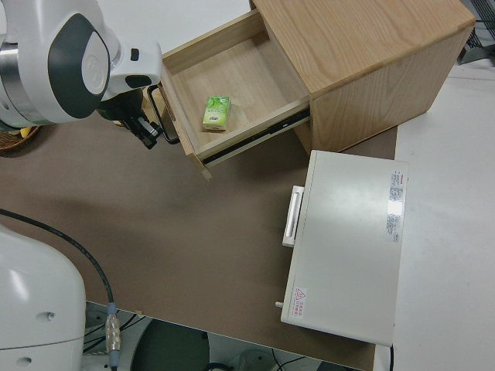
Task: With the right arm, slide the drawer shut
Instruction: 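Move the right gripper up to the front edge of the open wooden drawer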
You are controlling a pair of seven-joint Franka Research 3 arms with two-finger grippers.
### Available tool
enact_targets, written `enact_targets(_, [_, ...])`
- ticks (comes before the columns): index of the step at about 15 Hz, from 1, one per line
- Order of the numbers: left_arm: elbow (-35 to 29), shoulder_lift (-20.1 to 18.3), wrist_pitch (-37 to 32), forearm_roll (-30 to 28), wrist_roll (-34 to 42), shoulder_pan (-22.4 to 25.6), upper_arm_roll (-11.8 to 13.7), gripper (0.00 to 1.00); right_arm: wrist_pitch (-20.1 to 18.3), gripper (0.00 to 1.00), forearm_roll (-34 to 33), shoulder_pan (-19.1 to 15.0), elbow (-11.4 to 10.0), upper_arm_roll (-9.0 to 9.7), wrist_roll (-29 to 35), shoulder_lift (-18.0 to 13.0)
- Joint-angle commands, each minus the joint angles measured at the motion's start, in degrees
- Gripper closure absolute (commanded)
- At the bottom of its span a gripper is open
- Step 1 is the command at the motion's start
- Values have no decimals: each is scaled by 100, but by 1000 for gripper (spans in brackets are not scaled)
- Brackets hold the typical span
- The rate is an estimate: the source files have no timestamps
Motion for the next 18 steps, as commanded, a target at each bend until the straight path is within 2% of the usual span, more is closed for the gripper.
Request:
enact_targets(1, [12, -48, -82, 73, 8, -21, 21, 2, 302, 1000, 409, -114, -325, 232, 660, -146])
enact_targets(2, [12, -48, -82, 73, 8, -21, 21, 5, 433, 1000, 480, -114, -396, 250, 854, -146])
enact_targets(4, [12, -48, -82, 73, 8, -21, 21, 5, 662, 1000, 516, -114, -528, 459, 1223, -146])
enact_targets(6, [12, -48, -82, 73, 8, -21, 21, 5, 829, 1000, 525, -114, -624, 592, 1575, -119])
enact_targets(11, [12, -48, -82, 73, 8, -21, 21, 5, 1155, 1000, 534, -97, -756, 856, 2173, 21])
enact_targets(18, [12, -48, -82, 73, 8, -21, 21, 2, 1384, 1000, 534, -35, -783, 882, 2490, 390])
